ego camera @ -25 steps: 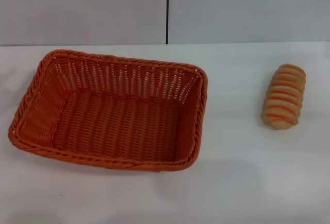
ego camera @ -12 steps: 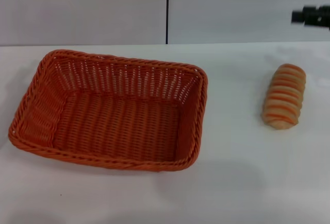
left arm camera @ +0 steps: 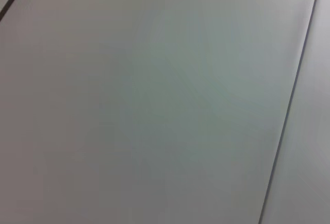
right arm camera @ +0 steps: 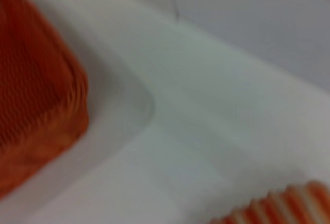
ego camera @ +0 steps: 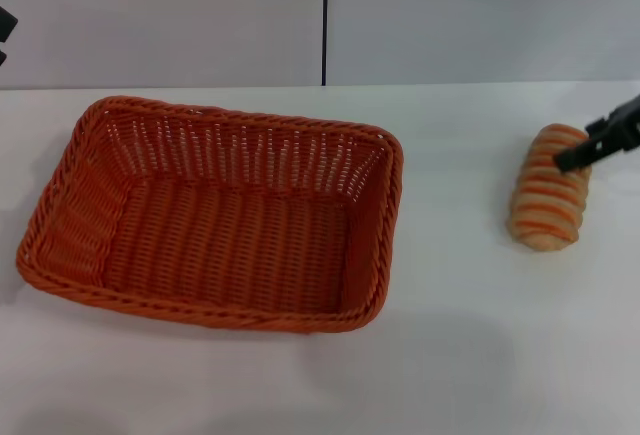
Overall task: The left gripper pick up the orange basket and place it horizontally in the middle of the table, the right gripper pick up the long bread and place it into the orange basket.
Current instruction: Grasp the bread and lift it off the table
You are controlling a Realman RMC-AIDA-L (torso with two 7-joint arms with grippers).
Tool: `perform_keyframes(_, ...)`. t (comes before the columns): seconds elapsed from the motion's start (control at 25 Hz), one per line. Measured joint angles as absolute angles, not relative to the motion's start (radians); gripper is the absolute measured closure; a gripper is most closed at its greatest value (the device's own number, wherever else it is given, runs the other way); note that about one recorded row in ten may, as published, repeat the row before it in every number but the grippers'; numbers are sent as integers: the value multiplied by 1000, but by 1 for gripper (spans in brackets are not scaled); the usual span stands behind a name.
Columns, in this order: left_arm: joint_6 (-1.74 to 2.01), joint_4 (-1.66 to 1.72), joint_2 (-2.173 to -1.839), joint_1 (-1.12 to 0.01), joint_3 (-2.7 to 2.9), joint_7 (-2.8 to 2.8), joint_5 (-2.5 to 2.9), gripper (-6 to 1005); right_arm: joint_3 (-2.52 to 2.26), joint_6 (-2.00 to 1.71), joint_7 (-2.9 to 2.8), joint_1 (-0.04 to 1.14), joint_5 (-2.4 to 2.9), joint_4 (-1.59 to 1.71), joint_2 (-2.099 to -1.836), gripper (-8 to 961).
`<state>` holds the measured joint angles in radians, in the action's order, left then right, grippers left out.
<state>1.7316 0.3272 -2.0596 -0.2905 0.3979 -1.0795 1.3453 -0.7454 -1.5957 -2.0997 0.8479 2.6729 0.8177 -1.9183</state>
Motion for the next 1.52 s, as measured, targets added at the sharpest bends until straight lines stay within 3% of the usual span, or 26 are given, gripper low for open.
perform_keyframes(0.32, 1715, 313, -2060, -296, 418, -1088, 1348, 241, -869, -1541, -2135, 853, 2726, 779, -1944, 157)
perform_keyframes(0.56, 1715, 301, -2060, -303, 426, -1089, 1348, 241, -871, -1506, -2137, 856, 2750, 756, -1967, 160)
perform_keyframes(0.88, 1713, 288, -2060, -304, 439, -1092, 1347, 241, -872, -1486, -2139, 860, 2759, 735, -1977, 164)
perform_keyframes(1.52, 1720, 284, -2058, -295, 451, -1101, 1347, 241, -874, -1490, -2129, 855, 2762, 762, -2000, 292)
